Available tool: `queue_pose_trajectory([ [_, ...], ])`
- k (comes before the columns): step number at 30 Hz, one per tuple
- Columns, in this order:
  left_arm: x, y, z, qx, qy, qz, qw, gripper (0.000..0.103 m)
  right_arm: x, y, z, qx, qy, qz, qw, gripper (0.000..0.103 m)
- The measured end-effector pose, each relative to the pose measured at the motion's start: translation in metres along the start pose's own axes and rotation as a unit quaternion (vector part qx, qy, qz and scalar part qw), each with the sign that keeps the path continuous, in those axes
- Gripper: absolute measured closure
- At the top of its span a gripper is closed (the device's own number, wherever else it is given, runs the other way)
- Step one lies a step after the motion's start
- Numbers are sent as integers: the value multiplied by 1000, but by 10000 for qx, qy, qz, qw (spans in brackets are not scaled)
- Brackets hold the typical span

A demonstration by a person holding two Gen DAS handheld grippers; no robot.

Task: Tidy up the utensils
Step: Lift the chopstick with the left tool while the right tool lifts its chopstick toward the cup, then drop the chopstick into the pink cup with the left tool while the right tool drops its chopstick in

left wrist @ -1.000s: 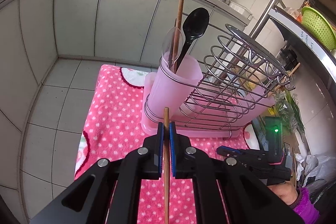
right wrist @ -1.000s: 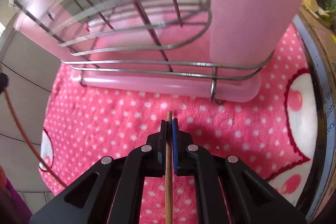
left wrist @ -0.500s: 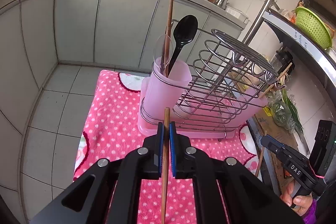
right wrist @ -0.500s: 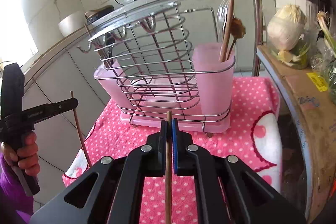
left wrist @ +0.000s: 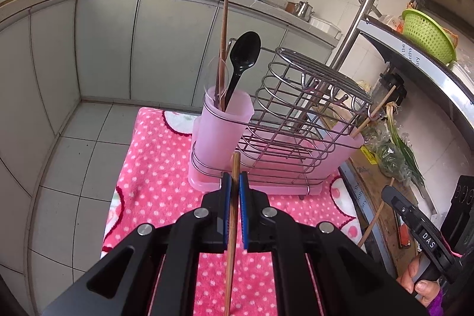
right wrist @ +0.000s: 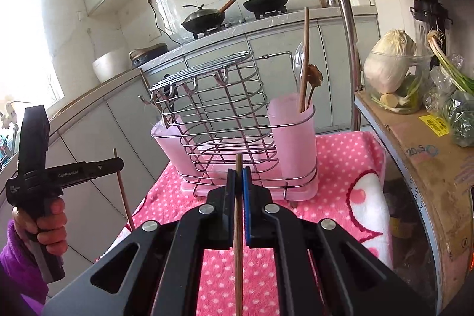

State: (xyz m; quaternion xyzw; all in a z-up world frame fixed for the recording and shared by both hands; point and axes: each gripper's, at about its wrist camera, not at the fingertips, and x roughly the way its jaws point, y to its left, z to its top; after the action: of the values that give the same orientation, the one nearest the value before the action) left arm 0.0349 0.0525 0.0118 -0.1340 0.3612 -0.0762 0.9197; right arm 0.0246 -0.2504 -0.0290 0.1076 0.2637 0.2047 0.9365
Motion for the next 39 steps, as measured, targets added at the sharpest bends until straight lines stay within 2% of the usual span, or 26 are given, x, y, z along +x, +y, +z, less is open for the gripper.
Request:
queue_pose_trajectory([
  [7, -19, -1, 1, -8, -385, -140, 9992, 98, -6, 5, -3, -83, -9, -10, 10000, 98],
  [17, -20, -6, -4, 86, -383, -65, 9992, 98, -12, 8, -7, -86, -35, -25, 10000, 98],
  [22, -22, -10, 3, 142, -393, -63, 9991, 98, -17, 7, 3, -78, -76, 15, 9999, 98],
  [28, -47, -8, 30, 125, -671, -125, 9976, 98, -35, 7, 33, -28, -371, 126, 9992, 98],
  [39, -101, -7, 104, 10, -1261, -366, 9913, 98, -59, 0, 124, -104, -1129, 31, 9935, 98],
])
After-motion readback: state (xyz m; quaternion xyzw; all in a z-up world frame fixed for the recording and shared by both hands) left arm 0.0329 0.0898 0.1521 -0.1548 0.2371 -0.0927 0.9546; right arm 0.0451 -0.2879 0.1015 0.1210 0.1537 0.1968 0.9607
